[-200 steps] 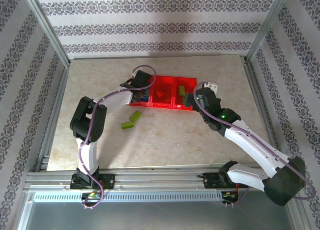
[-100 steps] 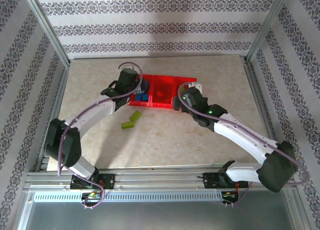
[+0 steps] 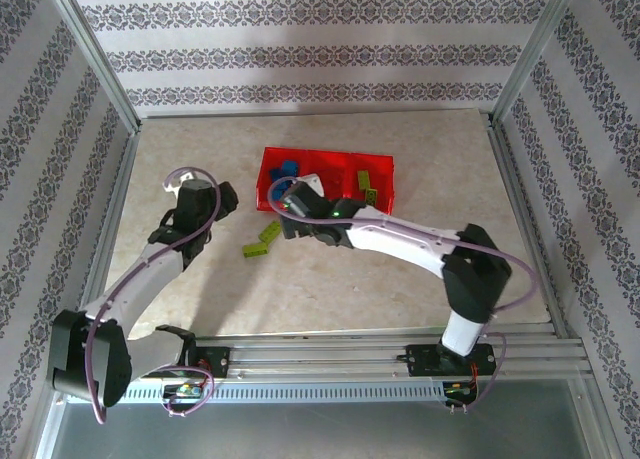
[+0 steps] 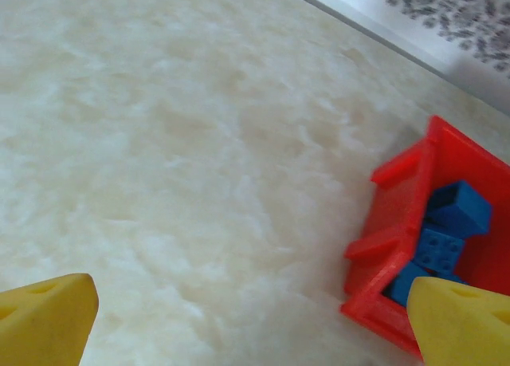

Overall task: Sort the legos into containers by color
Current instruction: Pick up the lego from the center of the table.

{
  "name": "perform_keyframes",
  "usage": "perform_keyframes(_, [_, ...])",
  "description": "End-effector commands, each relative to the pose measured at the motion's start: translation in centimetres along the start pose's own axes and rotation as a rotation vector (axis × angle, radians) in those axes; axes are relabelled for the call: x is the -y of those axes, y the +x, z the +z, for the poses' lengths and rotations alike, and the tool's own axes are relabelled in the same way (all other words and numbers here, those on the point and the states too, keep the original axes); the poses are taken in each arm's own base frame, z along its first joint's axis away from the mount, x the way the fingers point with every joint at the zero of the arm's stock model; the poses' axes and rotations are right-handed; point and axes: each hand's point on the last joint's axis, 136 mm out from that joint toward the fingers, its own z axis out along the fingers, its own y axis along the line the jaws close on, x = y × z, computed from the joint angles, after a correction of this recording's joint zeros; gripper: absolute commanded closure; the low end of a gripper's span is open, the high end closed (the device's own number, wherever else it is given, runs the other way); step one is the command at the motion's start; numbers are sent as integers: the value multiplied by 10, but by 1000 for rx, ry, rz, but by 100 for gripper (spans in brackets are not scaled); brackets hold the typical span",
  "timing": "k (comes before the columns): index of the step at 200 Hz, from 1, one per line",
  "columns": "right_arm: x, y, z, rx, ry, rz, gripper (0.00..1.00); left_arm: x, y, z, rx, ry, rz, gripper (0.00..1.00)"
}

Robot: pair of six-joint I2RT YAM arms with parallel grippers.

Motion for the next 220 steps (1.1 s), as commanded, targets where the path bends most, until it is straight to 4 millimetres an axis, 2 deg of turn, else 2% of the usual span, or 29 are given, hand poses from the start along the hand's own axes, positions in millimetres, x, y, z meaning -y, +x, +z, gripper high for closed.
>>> perform_keyframes(1, [-7,13,12,-108,51,10,2,-29,0,-6,27,-74,-55,0])
perform_keyframes(32, [-29,25,38,-203,39,16,2,-50,5,-7,29,-97,-84,0])
perform_keyframes(99, [-59,21,69,-206,10,44,2,-56,12,-2,26,-79,-105,0])
perform_keyframes(170, [-73,12,95,-192,30,42,2,-54,19,4,5,-53,-109,0])
perform_keyframes(220, [-75,15,110,-209,60,29,2,-53,21,7,-1,-47,-105,0])
